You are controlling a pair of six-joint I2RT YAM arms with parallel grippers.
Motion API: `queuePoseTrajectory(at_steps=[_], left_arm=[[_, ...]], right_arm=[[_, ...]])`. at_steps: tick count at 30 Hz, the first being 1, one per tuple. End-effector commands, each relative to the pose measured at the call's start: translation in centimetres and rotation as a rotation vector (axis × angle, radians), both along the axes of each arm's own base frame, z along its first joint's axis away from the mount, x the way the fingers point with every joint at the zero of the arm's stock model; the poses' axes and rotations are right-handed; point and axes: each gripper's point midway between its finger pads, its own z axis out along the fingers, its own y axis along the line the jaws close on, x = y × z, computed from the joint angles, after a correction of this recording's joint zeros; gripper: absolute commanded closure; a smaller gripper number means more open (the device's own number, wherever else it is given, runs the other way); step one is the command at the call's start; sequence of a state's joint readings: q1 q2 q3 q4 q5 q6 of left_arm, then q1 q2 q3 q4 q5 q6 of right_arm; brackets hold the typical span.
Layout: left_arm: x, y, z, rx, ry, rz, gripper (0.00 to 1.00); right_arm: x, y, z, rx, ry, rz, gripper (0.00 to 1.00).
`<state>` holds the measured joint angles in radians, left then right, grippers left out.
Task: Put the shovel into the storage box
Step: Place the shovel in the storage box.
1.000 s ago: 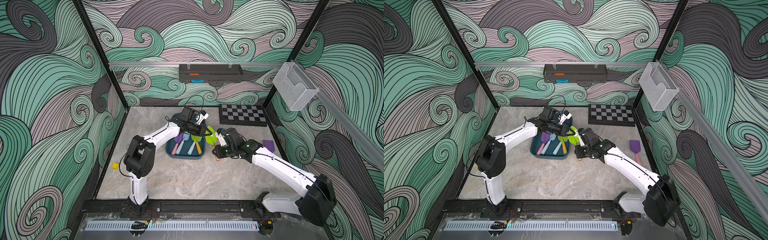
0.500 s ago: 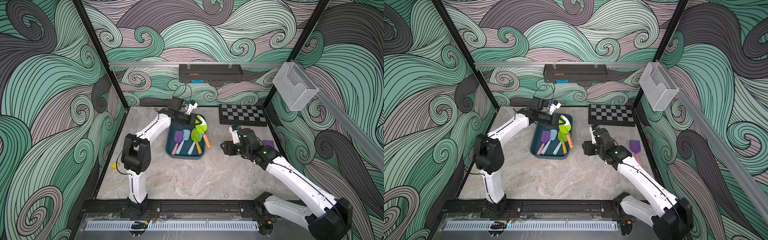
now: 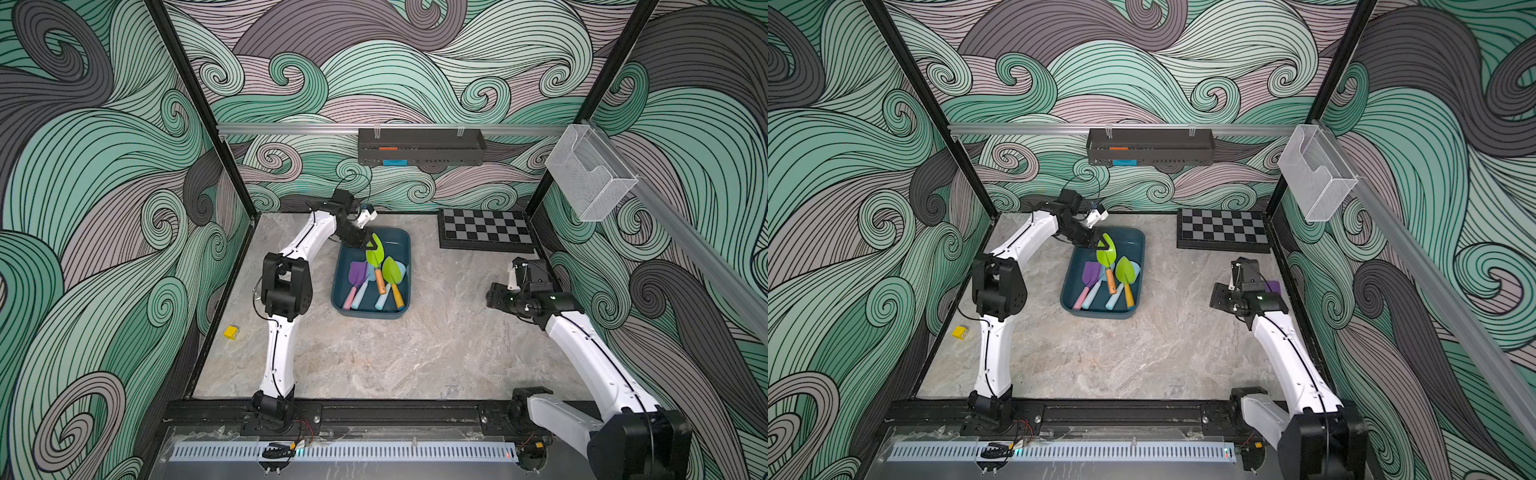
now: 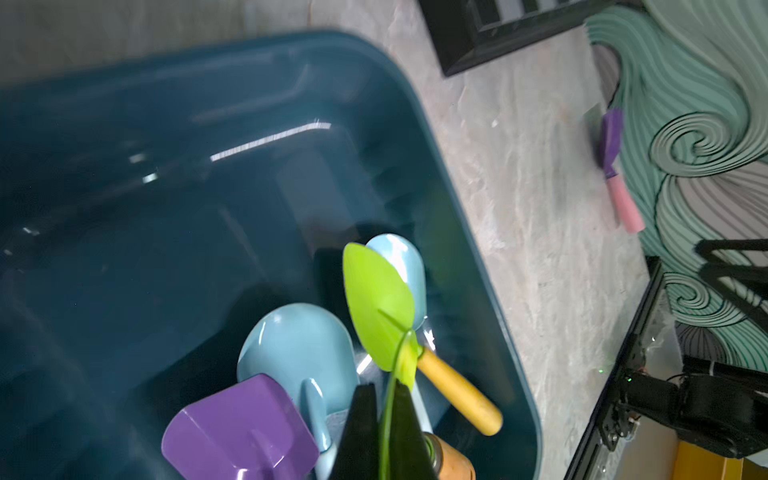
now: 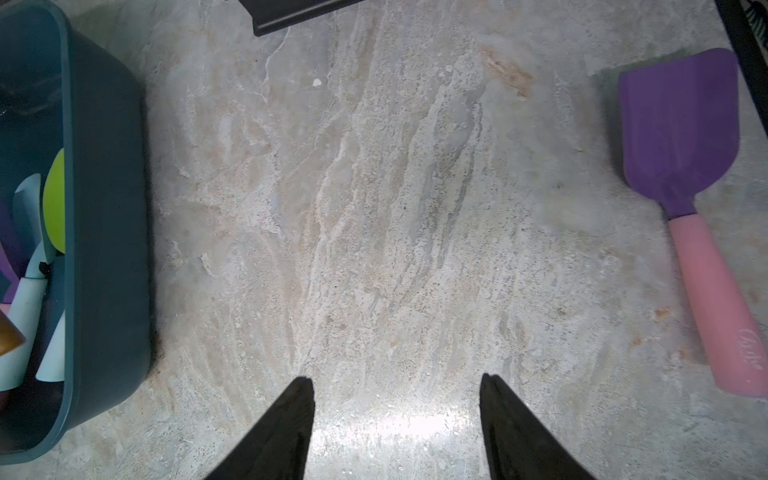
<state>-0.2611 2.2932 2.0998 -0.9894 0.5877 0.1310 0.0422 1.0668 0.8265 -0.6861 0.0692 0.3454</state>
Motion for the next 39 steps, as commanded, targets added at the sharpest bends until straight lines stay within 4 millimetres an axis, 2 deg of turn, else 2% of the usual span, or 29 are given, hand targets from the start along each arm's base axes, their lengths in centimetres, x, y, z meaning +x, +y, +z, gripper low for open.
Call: queuePoseTrajectory(at_steps=[1,6,11,16,21,26,33,39], left_arm=[[-0.6,0.4,0.1,0.044,0.008,-0.042,1.0],[-0.9,-0.2,-2.3,0.02,0.076,-0.052,1.0],[-1.8,-0.6,-4.8,0.019,0.155,-0.057,0.84],[-2.3,-0.8,-5.7,0.026,0.174,-0.057,0.73],[-1.8,-0.6,-4.8,0.035,0.149,-0.028,0.68],[-1.7,-0.6,-2.1,0.012,0.091,-0.001,0.65],[-2.7,-0.3,-0.1,-0.002,0.039,0.013,0.62],[-3.1,-0.8,0.7,-0.039,0.035,0.012,0.61]], right_arm=[[0.1,-0.1,1.4,0.015,-0.034,0.008,0.33],[0.0,-0.5,1.1,0.008,-0.026,-0.012,0.32],[-0.1,-1.7,0.6,-0.002,-0.012,-0.053,0.31],[0.1,-3.6,0.1,-0.002,0.003,-0.121,0.29],[-0.2,-7.2,-0.4,-0.042,0.023,-0.251,0.29],[-1.3,-11.6,-2.0,-0.128,0.09,-0.408,0.26],[-2.8,-14.9,-4.0,-0.151,0.143,-0.529,0.22],[-3.7,-17.1,-6.6,-0.039,0.159,-0.635,0.22]])
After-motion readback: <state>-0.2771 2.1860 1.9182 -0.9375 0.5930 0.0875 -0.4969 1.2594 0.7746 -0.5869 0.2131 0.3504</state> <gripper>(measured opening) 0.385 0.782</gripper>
